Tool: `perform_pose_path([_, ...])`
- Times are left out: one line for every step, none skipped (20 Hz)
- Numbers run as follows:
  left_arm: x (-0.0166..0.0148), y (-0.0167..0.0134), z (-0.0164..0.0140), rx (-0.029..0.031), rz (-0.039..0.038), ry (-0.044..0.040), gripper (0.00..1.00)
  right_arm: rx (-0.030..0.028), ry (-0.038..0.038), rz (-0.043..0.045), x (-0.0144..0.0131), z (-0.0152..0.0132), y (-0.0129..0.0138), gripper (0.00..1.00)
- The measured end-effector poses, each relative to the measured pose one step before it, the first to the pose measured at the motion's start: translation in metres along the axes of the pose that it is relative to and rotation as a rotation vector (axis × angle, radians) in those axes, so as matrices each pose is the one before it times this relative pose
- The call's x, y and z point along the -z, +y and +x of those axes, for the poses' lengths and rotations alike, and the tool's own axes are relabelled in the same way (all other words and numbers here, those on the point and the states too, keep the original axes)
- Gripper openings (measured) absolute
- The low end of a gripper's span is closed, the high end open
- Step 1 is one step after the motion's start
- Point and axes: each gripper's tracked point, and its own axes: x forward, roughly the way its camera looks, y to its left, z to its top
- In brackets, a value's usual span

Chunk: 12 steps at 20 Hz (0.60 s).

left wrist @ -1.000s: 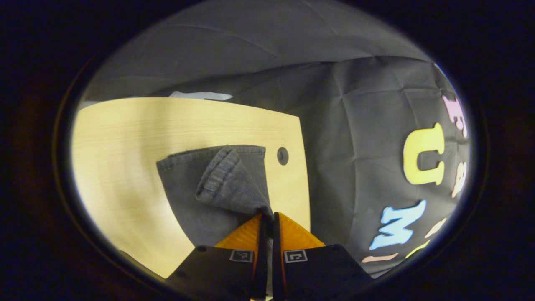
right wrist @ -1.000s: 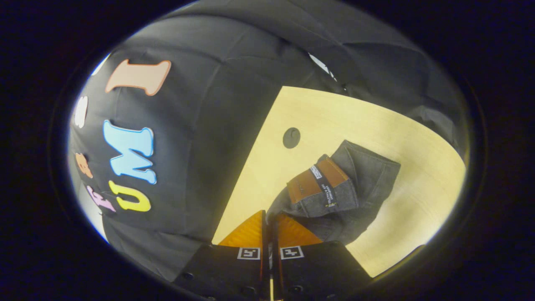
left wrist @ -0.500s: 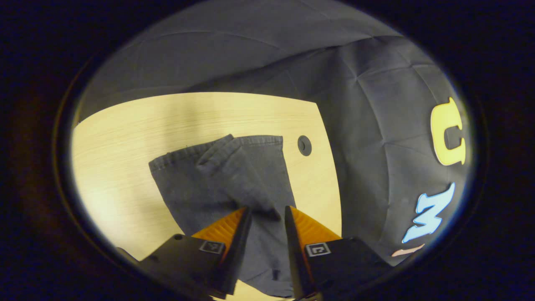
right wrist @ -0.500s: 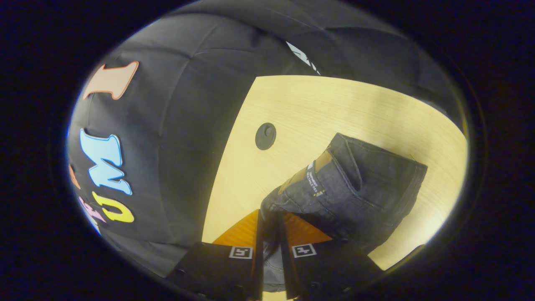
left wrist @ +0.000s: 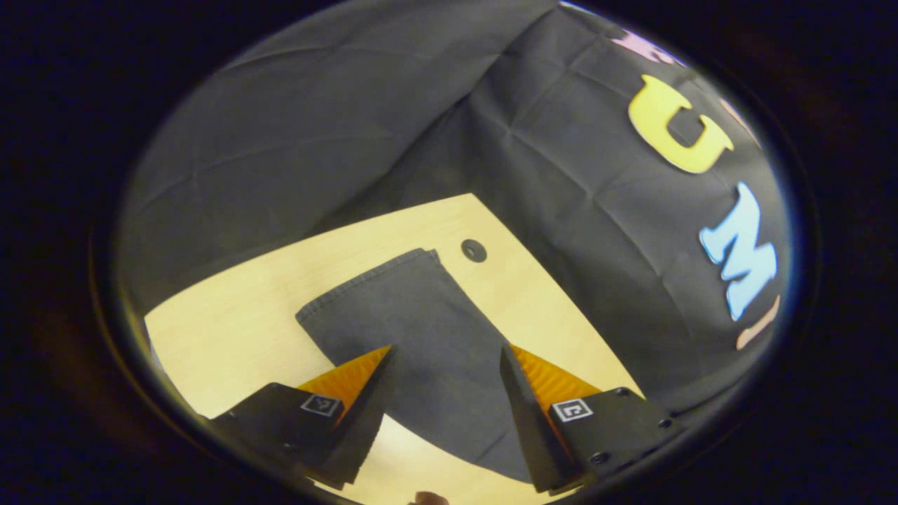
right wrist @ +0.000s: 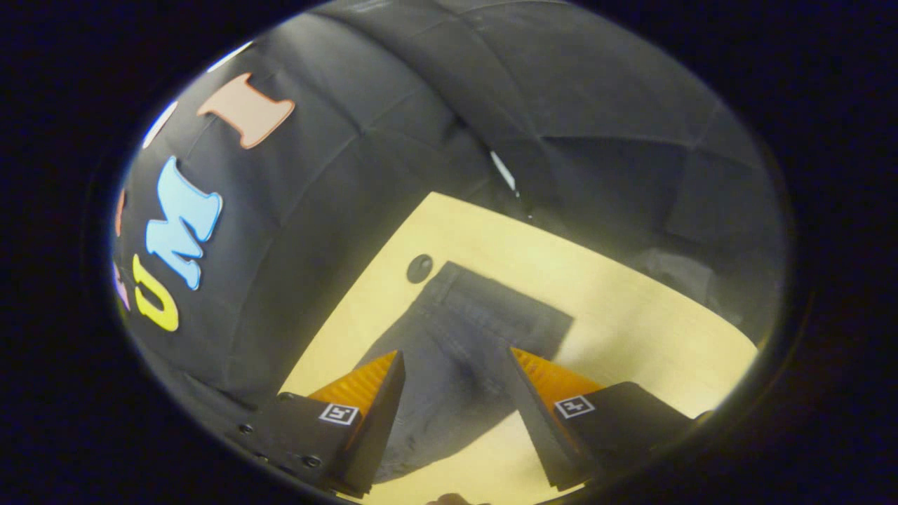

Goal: Grasp the waist and the cuffs of the jeans and fold them to make the two legs overlap; first hold the waist and fold one-third of the jeans toward the cuffs, then hold the cuffs and fold the remaining one-third in the same direction to finish folding.

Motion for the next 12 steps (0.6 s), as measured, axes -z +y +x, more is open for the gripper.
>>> perform_pose_path([0.00273, -0.00649, -0.00948, 0.00418, 0.03909, -0.02291, 1.0, 0.01761, -0.00102, 0.03278, 0.0023, 0.00278, -0.01065, 0.86])
perform_pose_path([0.00212, -0.00422, -0.01246, 0.00269, 0.03669, -0.01699, 1.0, 0.01857, 0.0125, 0.02299, 0.00442, 0.00632, -0.01073, 0.86])
perform_pose_path([0.00137, -0.00309, -0.01022, 0.00462, 0.03184, -0.01656, 1.0, 0.01393, 0.01671, 0.02058, 0.00437, 0.00616, -0.00601, 0.87])
perform_pose_path([0.00119, -0.0042, -0.00546, 0.00877, 0.02932, -0.01992, 1.0, 0.00142, 0.00629, 0.01833, 0.00138, 0.00605, -0.00107, 0.87])
perform_pose_path([-0.00154, -0.0024, -0.00626, 0.00575, 0.03166, -0.02645, 1.0, 0.0083, -0.00448, 0.01351, -0.00097, 0.0048, -0.0045, 0.87])
perform_pose_path([-0.0034, -0.0061, -0.0112, 0.00298, 0.03671, -0.02526, 1.0, 0.01987, -0.01225, 0.00836, -0.00325, 0.00455, -0.00541, 0.87])
perform_pose_path([-0.00278, -0.00232, -0.00792, 0.0049, 0.02823, -0.0209, 1.0, 0.02339, -0.01293, 0.01026, -0.0028, 0.00701, -0.00558, 0.88])
perform_pose_path([-0.00319, -0.00415, -0.00875, 0.0117, 0.02182, -0.00763, 1.0, 0.01243, -0.00325, 0.01491, 0.00034, 0.00681, -0.00035, 0.8])
perform_pose_path([-0.00324, -0.00362, -0.00565, 0.01297, 0.01408, -0.00951, 1.0, 0.0118, 0.01419, 0.01409, 0.0038, 0.00565, 0.00007, 0.88])
perform_pose_path([-0.00361, -0.004, -0.00477, 0.0169, 0.01529, -0.00779, 1.0, -0.00525, 0.02216, 0.01096, 0.00627, 0.00466, 0.00134, 0.88])
perform_pose_path([-0.00213, -0.00251, -0.00244, 0.00922, 0.0172, -0.00862, 0.99, 0.00216, -0.00872, 0.01246, 0.00115, 0.00249, 0.00172, 0.88])
perform_pose_path([-0.00093, 0.00009, -0.00054, 0.00123, 0.01796, -0.00753, 1.0, 0.00473, -0.01554, 0.01564, -0.00158, 0.00239, -0.0007, 0.84])
